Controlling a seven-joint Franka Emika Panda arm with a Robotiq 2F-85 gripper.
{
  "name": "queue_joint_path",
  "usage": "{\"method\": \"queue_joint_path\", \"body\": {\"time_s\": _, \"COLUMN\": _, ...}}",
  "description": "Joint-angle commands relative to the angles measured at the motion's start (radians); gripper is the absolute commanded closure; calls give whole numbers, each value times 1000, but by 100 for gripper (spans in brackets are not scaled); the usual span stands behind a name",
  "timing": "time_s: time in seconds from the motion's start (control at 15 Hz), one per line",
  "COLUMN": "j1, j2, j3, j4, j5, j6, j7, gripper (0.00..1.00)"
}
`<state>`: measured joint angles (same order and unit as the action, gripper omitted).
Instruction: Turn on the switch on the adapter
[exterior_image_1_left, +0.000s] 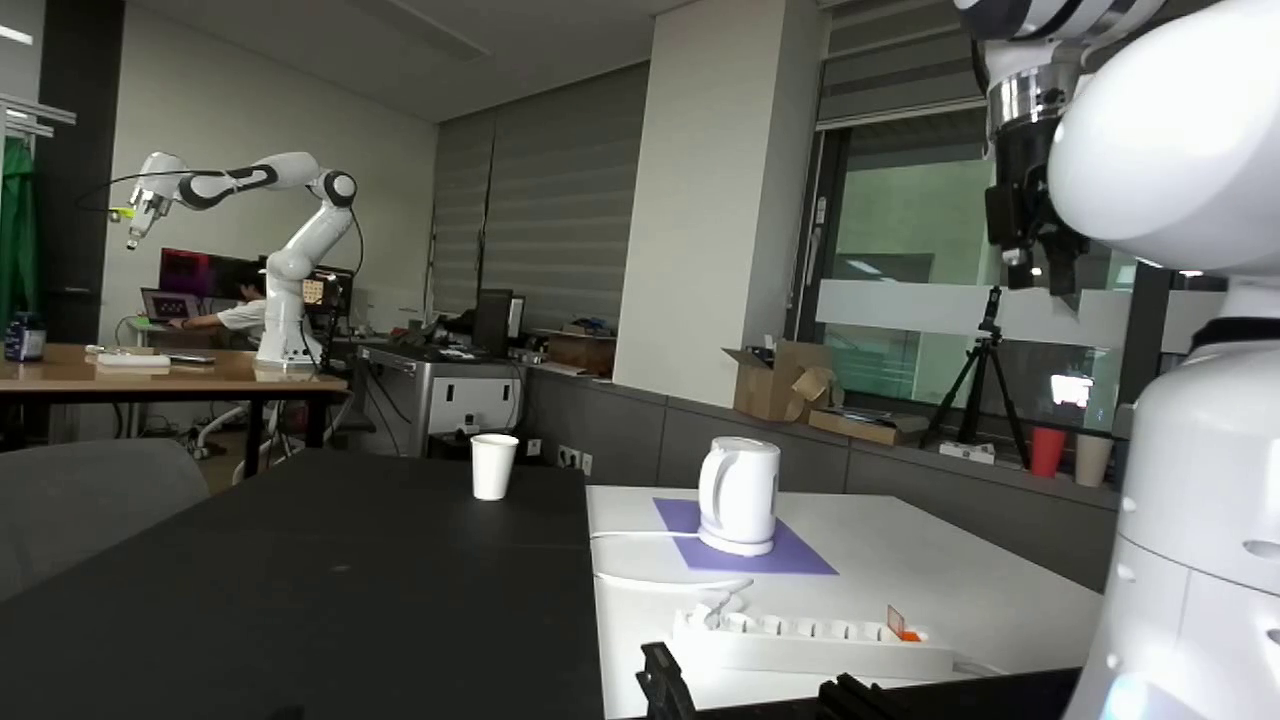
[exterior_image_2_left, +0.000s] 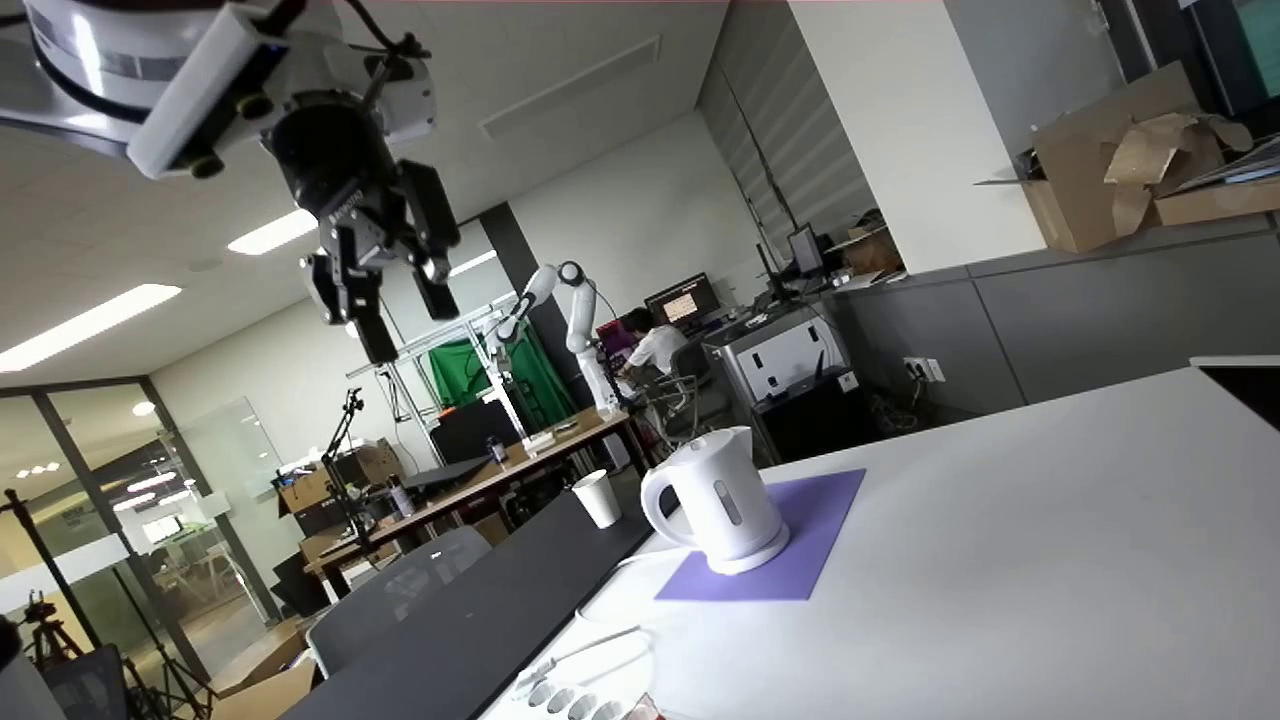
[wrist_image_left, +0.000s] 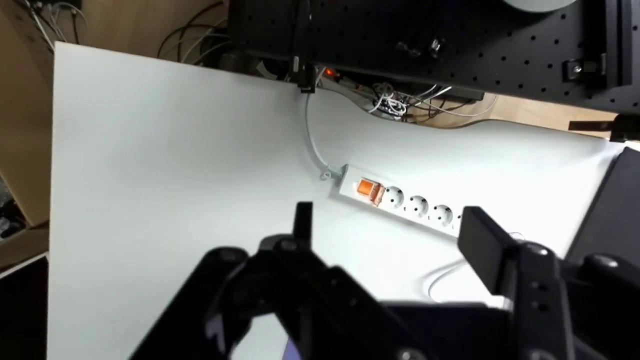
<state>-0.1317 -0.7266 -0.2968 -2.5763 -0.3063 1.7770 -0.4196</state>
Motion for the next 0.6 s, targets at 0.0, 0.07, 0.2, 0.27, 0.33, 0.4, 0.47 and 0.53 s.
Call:
{"method": "queue_joint_path", "body": {"time_s": 0.0, "j1": -13, "j2": -27, "j3": -15, "j4": -127, "j5": 24, "j6": 160, "j7": 37, "gripper": 55}}
{"method": "queue_joint_path", "body": {"time_s": 0.07, "j1": -18, "j2": -28, "j3": -20, "j4": -161, "j5": 34, "j6": 218, "j7": 38, "gripper": 62}}
{"method": "queue_joint_path", "body": {"time_s": 0.2, "j1": -32, "j2": -24, "j3": -26, "j4": -225, "j5": 60, "j6": 346, "j7": 56, "gripper": 75}}
{"method": "queue_joint_path", "body": {"time_s": 0.27, "j1": -39, "j2": -16, "j3": -24, "j4": -253, "j5": 68, "j6": 401, "j7": 61, "gripper": 81}}
{"method": "queue_joint_path", "body": {"time_s": 0.33, "j1": -29, "j2": 46, "j3": -27, "j4": -203, "j5": 89, "j6": 430, "j7": 55, "gripper": 89}}
{"method": "queue_joint_path", "body": {"time_s": 0.4, "j1": -35, "j2": 56, "j3": -23, "j4": -222, "j5": 94, "j6": 474, "j7": 59, "gripper": 95}}
{"method": "queue_joint_path", "body": {"time_s": 0.47, "j1": -37, "j2": 77, "j3": -19, "j4": -224, "j5": 100, "j6": 515, "j7": 62, "gripper": 99}}
{"method": "queue_joint_path", "body": {"time_s": 0.53, "j1": -39, "j2": 102, "j3": -16, "j4": -224, "j5": 108, "j6": 554, "j7": 64, "gripper": 100}}
